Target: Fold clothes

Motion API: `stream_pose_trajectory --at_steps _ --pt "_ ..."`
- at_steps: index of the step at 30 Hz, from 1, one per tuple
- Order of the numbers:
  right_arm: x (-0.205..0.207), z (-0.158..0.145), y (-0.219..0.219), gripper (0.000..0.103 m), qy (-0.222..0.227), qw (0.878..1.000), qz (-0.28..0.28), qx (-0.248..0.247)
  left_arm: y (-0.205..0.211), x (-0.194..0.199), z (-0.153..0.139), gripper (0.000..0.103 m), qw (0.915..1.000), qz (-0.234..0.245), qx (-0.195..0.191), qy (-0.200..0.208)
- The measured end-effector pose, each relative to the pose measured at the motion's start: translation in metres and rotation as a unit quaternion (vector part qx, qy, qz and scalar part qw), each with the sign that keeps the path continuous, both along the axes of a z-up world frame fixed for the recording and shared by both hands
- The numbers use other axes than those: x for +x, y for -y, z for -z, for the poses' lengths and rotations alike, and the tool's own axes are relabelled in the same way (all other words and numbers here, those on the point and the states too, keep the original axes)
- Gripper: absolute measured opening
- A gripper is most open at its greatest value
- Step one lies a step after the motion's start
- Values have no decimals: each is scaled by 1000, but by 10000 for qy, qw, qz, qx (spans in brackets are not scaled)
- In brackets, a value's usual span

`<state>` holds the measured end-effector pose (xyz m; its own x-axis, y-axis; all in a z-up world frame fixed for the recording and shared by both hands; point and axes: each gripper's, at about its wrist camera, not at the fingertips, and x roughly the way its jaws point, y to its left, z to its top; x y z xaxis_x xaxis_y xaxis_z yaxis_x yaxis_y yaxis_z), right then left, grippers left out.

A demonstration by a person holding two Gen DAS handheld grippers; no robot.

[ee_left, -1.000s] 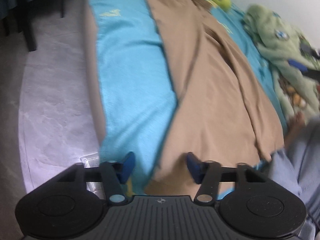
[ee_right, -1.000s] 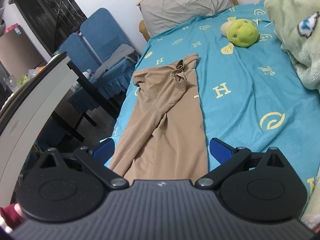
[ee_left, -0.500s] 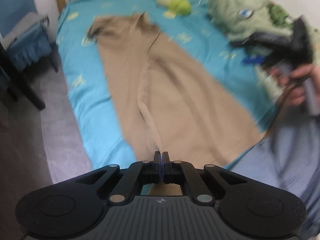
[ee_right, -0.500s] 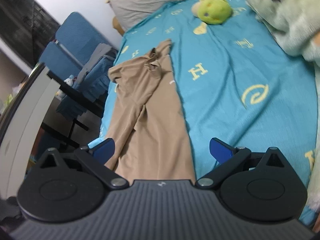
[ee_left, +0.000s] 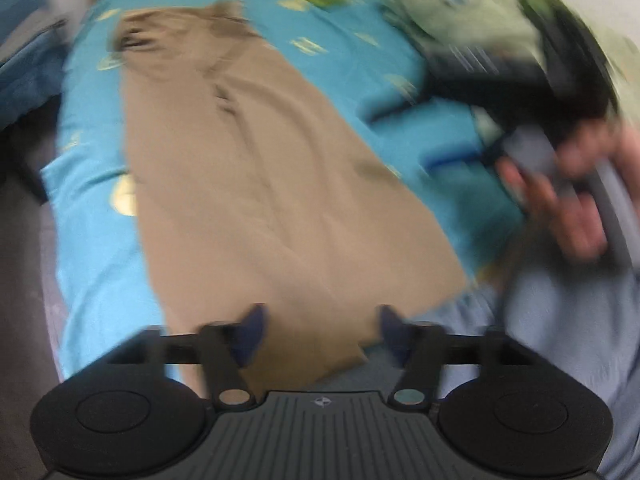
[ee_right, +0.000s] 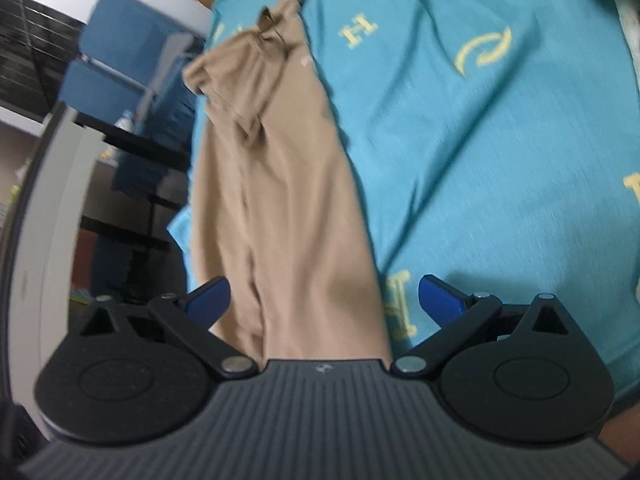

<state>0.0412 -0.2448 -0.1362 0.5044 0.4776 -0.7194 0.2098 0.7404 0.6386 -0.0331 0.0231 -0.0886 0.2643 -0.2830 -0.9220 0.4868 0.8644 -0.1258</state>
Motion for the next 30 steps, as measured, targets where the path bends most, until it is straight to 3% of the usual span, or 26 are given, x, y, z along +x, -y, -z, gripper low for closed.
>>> stream_pose_trajectory --at_steps 1,2,6,11,14,16,18,19,20,21,23,24,27,30 --pt "-1 3 -2 101 -111 9999 -38 16 -6 6 5 97 9997 -211 -3 -96" --pt "-1 7 -4 99 -222 9997 -77 32 -12 13 9 100 9989 -422 -7 -191" --pt "-4 19 -12 83 -650 9976 -232 88 -36 39 28 100 9903 -1263 -20 -572" --pt "-14 19 -24 82 -715 9962 -485 -80 -63 68 50 98 9703 -2194 -20 -1023" --pt "-20 19 -32 83 -753 9950 -637 -181 -51 62 50 99 9772 -1796 117 -1123" --pt "-24 19 -37 76 -778 9939 -738 -249 -42 58 50 98 9808 -1529 208 -1189" --pt "-28 19 -42 65 -803 9927 -839 -316 -36 53 48 92 9833 -1337 260 -1206" --pt "-30 19 -45 60 -816 9921 -890 -349 -35 49 45 83 9841 -1295 291 -1177" --pt "-33 19 -47 46 -827 9913 -935 -410 -34 46 43 70 9847 -1281 353 -1128" --pt "-36 16 -49 25 -827 9901 -950 -622 -33 43 39 62 9851 -1286 413 -1069" --pt "-40 10 -52 11 -816 9871 -989 -958 -36 35 31 18 9853 -1337 403 -985" --pt "-40 5 -51 7 -769 9874 -1013 -940 -38 32 25 10 9854 -1386 324 -933" --pt "-39 -17 -42 6 -518 9911 -963 -764 -54 21 -2 4 9840 -1662 -180 -613" --pt "-40 -45 -26 5 -147 9951 -858 -477 -78 1 -48 4 9689 -2131 -1260 -18"
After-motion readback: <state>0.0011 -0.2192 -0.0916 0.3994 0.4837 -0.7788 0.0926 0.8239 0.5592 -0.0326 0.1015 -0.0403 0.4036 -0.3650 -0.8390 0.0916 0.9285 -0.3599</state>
